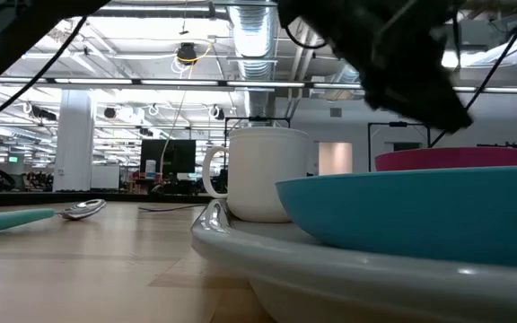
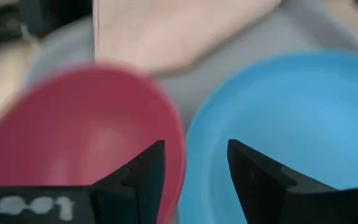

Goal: Set up tray
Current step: Put the red bowl on the blue plate

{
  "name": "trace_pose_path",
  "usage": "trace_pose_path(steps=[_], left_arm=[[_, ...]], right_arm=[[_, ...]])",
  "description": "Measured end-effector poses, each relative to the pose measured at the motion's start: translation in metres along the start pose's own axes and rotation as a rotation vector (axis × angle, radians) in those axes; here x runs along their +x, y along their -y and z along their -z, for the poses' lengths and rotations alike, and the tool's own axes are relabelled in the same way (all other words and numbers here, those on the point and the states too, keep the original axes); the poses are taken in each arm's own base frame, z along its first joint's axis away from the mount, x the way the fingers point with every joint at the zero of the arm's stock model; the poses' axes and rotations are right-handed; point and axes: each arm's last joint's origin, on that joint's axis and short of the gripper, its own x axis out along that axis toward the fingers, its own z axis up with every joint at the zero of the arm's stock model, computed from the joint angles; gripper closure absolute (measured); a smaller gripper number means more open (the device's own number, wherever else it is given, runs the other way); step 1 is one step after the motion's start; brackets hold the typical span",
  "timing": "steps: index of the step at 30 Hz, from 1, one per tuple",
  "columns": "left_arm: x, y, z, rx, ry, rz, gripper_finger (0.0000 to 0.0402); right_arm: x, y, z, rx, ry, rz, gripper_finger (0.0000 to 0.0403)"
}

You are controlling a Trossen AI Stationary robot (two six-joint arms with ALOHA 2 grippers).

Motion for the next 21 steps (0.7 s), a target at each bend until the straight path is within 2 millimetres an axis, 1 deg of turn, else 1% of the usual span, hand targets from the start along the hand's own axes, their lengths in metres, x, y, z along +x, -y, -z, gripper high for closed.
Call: trace_pose_path(steps=[2,4,7,12,15,19,21], left_arm=[[0.006,-0.003,0.005,-0.016,-0.019,-0.001,0.0237],[0.006,-0.005,0.009,-0.023,-0.048,0.013,0.0237],[0.006,-0.007,0.01,-0.024,-0.052,0.02,0.0237],[0.006,-0.013,0.012,0.01,-0.073,-0.056,0.0237],[0.005,-0.018,0.015,-0.008,-0.086,-0.032,0.0237],[0.012,-0.021,0.022,-0.04,-0.108,0.0,0.0237],[0.02,-0.021,0.026,-0.03,-0.111,0.001,0.0237]], right_arm=[[0.001,0.0,-0.001,-0.022,0.007,0.001,0.0351],[0.001,0.0,-0.002,-0.039,0.009,0.003,0.0351],[0.004,-0.001,-0.004,-0.038,0.013,0.009,0.0351],[0.005,-0.001,-0.006,-0.033,0.018,0.014,0.0351],[0.005,-0.001,-0.005,-0.033,0.017,0.015,0.0351],[0.005,-0.001,-0.006,-0.034,0.017,0.015,0.0351],[0.005,-0.001,-0.005,-0.034,0.017,0.015,0.0351]])
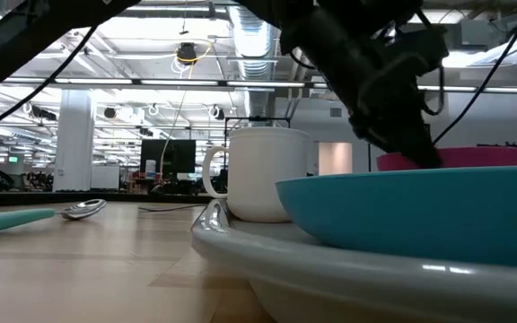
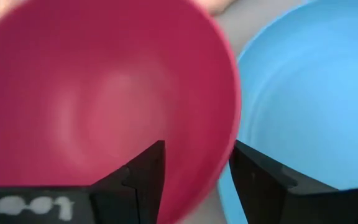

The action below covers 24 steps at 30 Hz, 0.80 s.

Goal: Set up tray
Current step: Put the red bowl on the blue plate

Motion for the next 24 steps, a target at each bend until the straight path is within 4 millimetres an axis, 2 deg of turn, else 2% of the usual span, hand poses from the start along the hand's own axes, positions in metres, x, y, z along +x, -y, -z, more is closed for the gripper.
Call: trace_pose_path(steps=[3,5,9,11,15,19,22,24], left_arm=[[0.007,0.0,0.008,0.014,-0.054,-0.039,0.0243],[0.011,0.0,0.009,0.017,-0.059,-0.059,0.0264],[0.011,0.001,0.011,0.019,-0.071,-0.036,0.0359],[0.006,0.003,0.006,-0.005,-0.051,-0.025,0.0386],[-0.006,0.013,0.001,-0.012,-0.069,-0.054,0.0395],[-0.04,0.026,-0.013,-0.011,-0.066,-0.035,0.04],[-0.059,0.043,-0.017,-0.023,-0.109,-0.031,0.0401],[-0.061,0.058,-0.016,-0.011,-0.145,-0.029,0.0401]], right_arm=[[0.0,0.0,0.0,0.0,0.0,0.0,0.0351],[0.0,0.0,0.0,-0.002,-0.001,-0.001,0.0351],[-0.001,0.0,0.001,-0.003,-0.002,-0.002,0.0351],[-0.001,0.0,0.001,-0.004,-0.002,-0.002,0.0351],[-0.001,0.0,0.001,-0.016,-0.003,-0.002,0.0351],[-0.001,0.0,0.001,-0.028,-0.003,-0.002,0.0351],[-0.001,0.0,0.001,-0.029,-0.003,-0.002,0.0351],[-0.001,0.0,0.001,-0.03,-0.003,-0.002,0.0351]])
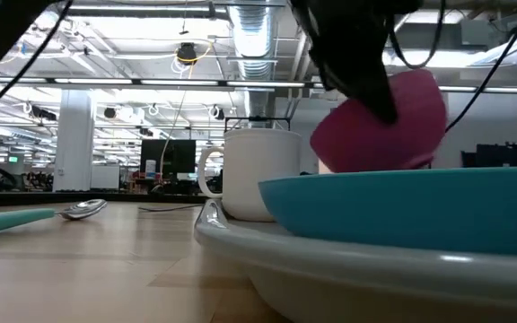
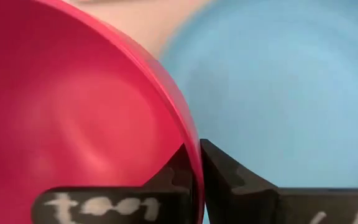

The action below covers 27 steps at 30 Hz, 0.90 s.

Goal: Set up tray
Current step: Put the red bowl on the blue plate

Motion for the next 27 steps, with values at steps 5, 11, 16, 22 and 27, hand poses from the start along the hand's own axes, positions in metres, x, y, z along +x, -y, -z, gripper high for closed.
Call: trace_pose_path(steps=[5,11,16,22,27], left_arm=[[-0.003,0.052,-0.003,0.076,0.014,0.172,0.0401],[-0.001,0.084,-0.002,0.135,0.015,0.072,0.0388],[-0.002,0.082,-0.004,0.107,0.032,0.098,0.0353],[0.006,0.089,0.0,0.057,0.006,0.242,0.0303],[-0.001,0.092,-0.006,-0.033,0.022,0.381,0.0283]], right_arm=[[0.0,0.0,0.0,-0.002,0.0,0.0,0.0351],[0.0,0.0,0.0,-0.001,0.0,0.0,0.0351],[0.0,-0.001,0.0,0.007,-0.002,-0.006,0.0351],[-0.001,-0.001,0.002,0.003,-0.006,-0.011,0.0351],[-0.004,0.0,0.005,-0.012,-0.013,-0.018,0.0351]])
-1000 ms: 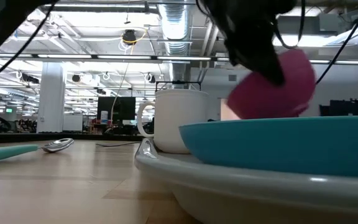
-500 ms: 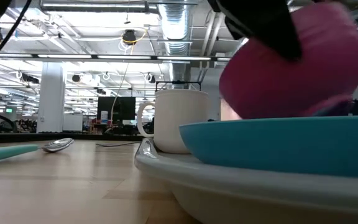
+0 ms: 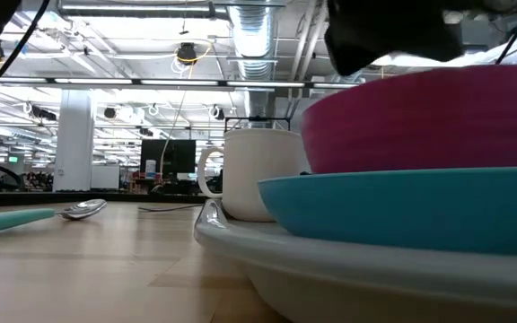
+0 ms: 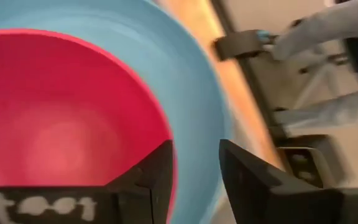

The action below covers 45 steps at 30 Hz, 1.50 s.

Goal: Set up tray
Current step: Put the red bowl on the blue plate, then move the gray tray to the center of the table

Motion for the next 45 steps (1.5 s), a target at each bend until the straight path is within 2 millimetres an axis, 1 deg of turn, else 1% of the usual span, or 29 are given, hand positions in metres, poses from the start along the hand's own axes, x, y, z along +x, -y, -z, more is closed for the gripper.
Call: trace_pose_path(steps=[3,7,10,12,15,18,20,22,24,27,29,31,33,36,40,42,45], left_arm=[[-0.009,0.004,-0.009,-0.019,0.048,0.032,0.0282],[-0.019,0.008,-0.017,-0.019,0.076,0.046,0.0285],[-0.033,0.011,-0.029,-0.033,0.139,0.039,0.0285],[-0.047,0.012,-0.039,-0.051,0.203,-0.023,0.0286],[-0.059,0.008,-0.049,-0.091,0.318,-0.104,0.0286],[-0.069,-0.004,-0.057,-0.2,0.422,-0.143,0.0286],[-0.075,-0.017,-0.063,-0.286,0.494,-0.158,0.0286],[-0.077,-0.036,-0.068,-0.351,0.581,-0.163,0.0286],[-0.078,-0.058,-0.072,-0.4,0.654,-0.165,0.0286],[-0.068,-0.095,-0.073,-0.466,0.725,-0.136,0.0286],[-0.055,-0.119,-0.069,-0.513,0.723,-0.111,0.0286],[-0.039,-0.142,-0.06,-0.567,0.697,-0.133,0.0286],[-0.025,-0.16,-0.051,-0.615,0.672,-0.165,0.0286],[-0.012,-0.184,-0.043,-0.676,0.693,-0.18,0.0286],[-0.002,-0.206,-0.038,-0.738,0.749,-0.149,0.0286],[0.001,-0.211,-0.035,-0.738,0.744,-0.133,0.0286],[0.005,-0.211,-0.03,-0.726,0.677,-0.14,0.0286]], right_arm=[[-0.002,0.0,0.001,-0.02,-0.003,-0.005,0.0351],[-0.003,0.001,0.003,-0.034,-0.007,-0.01,0.0351],[-0.006,0.001,0.005,-0.042,-0.015,-0.016,0.0351],[-0.012,0.004,0.005,-0.046,-0.03,-0.036,0.0351],[-0.03,0.01,-0.003,-0.035,-0.034,-0.098,0.0351],[-0.047,0.016,-0.01,-0.044,0.039,-0.177,0.0351],[-0.056,0.019,-0.015,-0.043,0.117,-0.237,0.0351],[-0.063,0.022,-0.021,-0.021,0.174,-0.279,0.0351],[-0.064,0.023,-0.022,-0.022,0.191,-0.29,0.0351],[-0.063,0.021,-0.022,-0.048,0.198,-0.285,0.0351],[-0.06,0.02,-0.024,-0.047,0.208,-0.278,0.0351],[-0.058,0.019,-0.026,-0.045,0.22,-0.268,0.0351],[-0.056,0.018,-0.029,-0.065,0.244,-0.258,0.0351],[-0.053,0.017,-0.033,-0.068,0.309,-0.249,0.0351],[-0.044,0.015,-0.04,-0.069,0.31,-0.21,0.0351],[-0.039,0.014,-0.041,-0.068,0.25,-0.185,0.0351],[-0.031,0.012,-0.04,-0.093,0.132,-0.143,0.0351]])
